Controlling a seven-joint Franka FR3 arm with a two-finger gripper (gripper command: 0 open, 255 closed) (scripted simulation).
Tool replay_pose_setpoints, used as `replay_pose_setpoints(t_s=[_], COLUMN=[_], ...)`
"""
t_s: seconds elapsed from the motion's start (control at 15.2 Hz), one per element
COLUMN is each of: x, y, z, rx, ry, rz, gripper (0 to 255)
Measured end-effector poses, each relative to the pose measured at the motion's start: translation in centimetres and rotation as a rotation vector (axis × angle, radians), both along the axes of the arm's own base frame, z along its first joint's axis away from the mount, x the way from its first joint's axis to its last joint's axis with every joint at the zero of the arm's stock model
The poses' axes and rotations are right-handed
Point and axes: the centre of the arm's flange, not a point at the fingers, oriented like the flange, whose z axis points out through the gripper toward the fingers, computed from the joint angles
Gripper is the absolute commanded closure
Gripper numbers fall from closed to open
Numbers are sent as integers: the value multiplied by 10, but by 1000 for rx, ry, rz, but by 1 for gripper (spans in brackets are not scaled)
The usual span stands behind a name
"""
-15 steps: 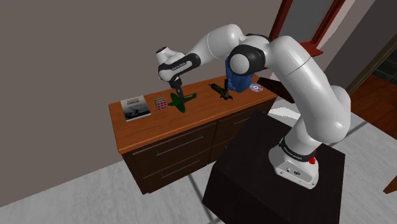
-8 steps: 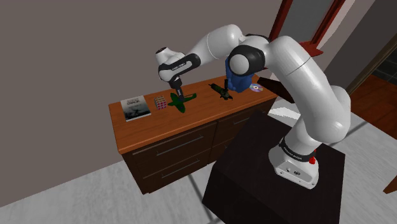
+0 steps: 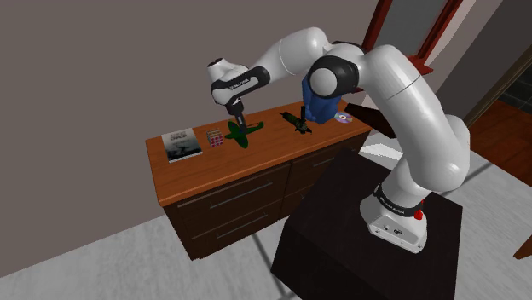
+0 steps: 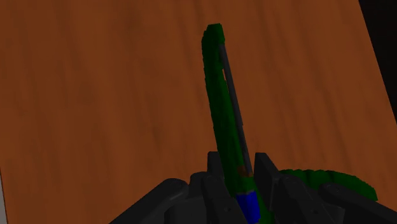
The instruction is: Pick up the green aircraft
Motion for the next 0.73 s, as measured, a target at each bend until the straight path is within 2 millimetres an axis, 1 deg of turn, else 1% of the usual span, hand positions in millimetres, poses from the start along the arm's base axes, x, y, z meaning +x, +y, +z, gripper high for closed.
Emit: replay_pose_setpoints(t_s=[0.73], x=[1], y=[-1], z=[54], rx=[0], ry=[0], rz=[0], gripper=[255])
